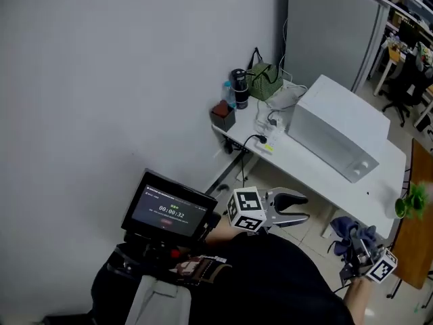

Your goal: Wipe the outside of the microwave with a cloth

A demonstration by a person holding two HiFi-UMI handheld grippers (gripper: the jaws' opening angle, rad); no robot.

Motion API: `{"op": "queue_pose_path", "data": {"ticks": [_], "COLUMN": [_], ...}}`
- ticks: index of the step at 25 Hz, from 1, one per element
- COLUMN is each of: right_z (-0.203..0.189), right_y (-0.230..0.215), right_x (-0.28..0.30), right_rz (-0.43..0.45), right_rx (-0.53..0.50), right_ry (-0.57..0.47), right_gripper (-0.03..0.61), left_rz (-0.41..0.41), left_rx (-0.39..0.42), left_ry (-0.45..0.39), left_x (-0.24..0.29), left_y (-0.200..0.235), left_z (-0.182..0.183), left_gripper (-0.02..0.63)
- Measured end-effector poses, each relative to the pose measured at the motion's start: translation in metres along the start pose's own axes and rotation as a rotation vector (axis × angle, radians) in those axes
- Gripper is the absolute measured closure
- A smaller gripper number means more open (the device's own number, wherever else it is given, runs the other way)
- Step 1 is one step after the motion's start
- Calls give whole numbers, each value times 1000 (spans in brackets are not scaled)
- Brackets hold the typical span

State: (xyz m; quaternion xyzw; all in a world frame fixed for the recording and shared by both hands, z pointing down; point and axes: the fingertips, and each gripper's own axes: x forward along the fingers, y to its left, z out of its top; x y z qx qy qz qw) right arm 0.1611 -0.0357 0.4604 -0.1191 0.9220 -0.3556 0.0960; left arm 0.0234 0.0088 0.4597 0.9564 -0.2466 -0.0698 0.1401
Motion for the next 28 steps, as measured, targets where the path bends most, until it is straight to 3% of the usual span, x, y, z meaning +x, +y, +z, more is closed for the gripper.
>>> {"op": "queue_pose_path", "data": {"ticks": [6, 16, 28], "right_z": [9, -9, -21], "right_y": [3, 29, 36], "right_x": [10, 96, 97], "right_rz": [-45, -221, -248], "right_rx": [-31, -146, -165], "right_ry": [-35, -54, -50], "right_gripper": [439, 440, 442], "left_rz": [24, -117, -115], "left_rx": [32, 19, 36], "left_ry": [-8, -66, -69], "left_x": [-20, -98, -103], "left_y": [4, 47, 37], "left_z": [8, 57, 52], "left_gripper": [426, 440, 443]}}
